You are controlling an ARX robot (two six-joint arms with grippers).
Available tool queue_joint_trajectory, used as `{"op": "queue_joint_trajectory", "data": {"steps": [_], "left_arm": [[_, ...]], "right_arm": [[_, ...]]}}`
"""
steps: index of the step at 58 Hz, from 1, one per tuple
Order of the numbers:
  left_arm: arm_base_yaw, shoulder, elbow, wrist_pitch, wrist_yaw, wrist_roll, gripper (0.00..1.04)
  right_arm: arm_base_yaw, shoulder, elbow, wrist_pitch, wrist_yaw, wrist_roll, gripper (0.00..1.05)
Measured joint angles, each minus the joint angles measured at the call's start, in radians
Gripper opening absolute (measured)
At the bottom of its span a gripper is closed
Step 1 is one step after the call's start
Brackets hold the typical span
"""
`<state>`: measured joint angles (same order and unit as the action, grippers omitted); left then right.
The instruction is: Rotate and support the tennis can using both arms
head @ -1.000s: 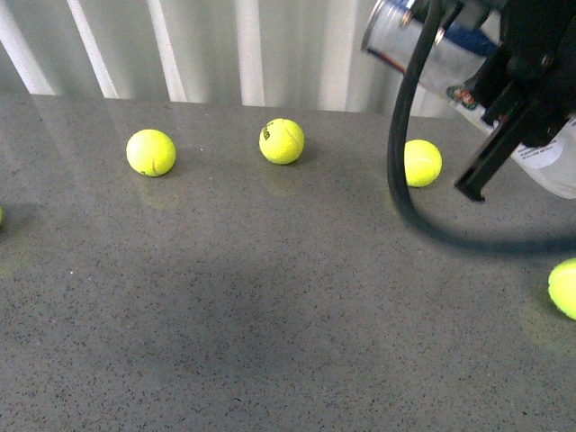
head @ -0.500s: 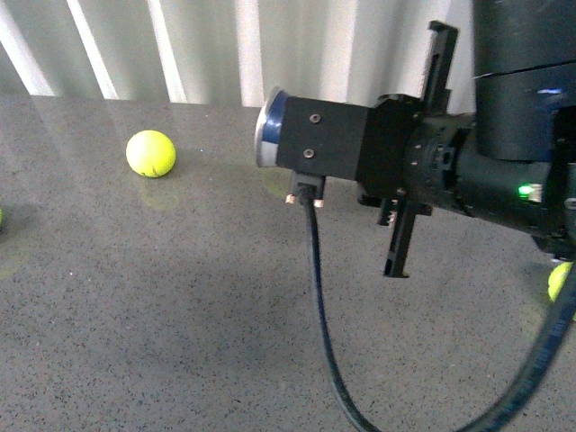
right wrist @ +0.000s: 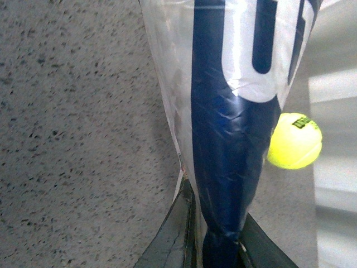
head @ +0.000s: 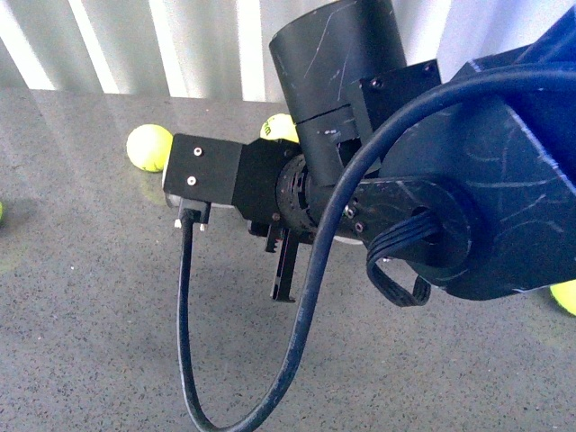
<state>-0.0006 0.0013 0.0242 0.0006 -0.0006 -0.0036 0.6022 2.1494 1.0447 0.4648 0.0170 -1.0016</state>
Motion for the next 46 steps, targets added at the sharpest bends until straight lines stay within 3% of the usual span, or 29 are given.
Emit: {"op": "queue_joint_trajectory", "data": {"steps": [17, 32, 46], "left_arm": [[0.000, 0.000, 0.000, 0.000, 0.000, 0.000, 0.98], [0.000, 0.000, 0.000, 0.000, 0.000, 0.000, 0.98], [0.000, 0.000, 0.000, 0.000, 0.000, 0.000, 0.98]], "right_arm": [[-0.013, 0.024, -0.002, -0.085, 0.006, -0.041, 0.06], [-0.026, 0.048, -0.016, -0.031, 0.047, -0.102, 0.05], [-0.026, 0.050, -0.021, -0.010, 0.045, -0.101, 0.46]]}}
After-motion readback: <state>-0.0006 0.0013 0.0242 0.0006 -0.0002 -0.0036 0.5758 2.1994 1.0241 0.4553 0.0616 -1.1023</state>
